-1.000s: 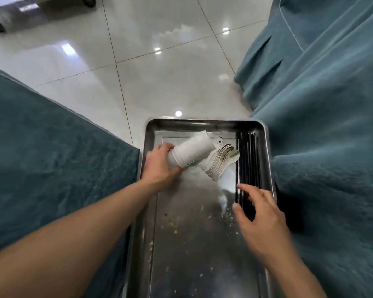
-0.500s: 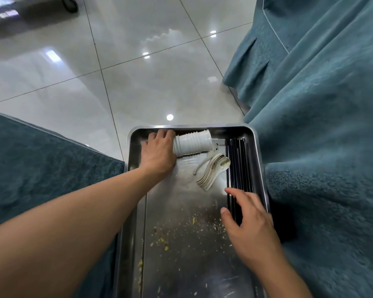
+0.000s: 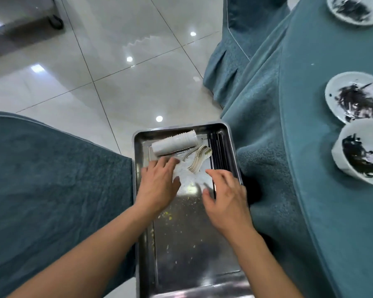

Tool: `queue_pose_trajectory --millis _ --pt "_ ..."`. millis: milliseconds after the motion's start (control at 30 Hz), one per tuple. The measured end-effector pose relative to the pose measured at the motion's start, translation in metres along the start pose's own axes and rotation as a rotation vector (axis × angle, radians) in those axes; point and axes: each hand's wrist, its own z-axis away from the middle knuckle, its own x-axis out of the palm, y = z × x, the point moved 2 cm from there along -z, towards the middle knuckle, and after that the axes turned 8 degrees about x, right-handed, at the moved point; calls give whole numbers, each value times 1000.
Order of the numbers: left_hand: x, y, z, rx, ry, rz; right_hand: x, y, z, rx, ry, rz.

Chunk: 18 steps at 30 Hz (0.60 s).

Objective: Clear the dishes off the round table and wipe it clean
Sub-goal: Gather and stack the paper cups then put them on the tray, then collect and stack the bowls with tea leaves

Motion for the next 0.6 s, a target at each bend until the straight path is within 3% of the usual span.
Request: queue_pose_trajectory --millis 333,600 --pt "-100 82 101 214 38 14 -80 -14 102 49 162 -37" --pt "-162 158 154 354 66 94 -158 11 200 189 323 -21"
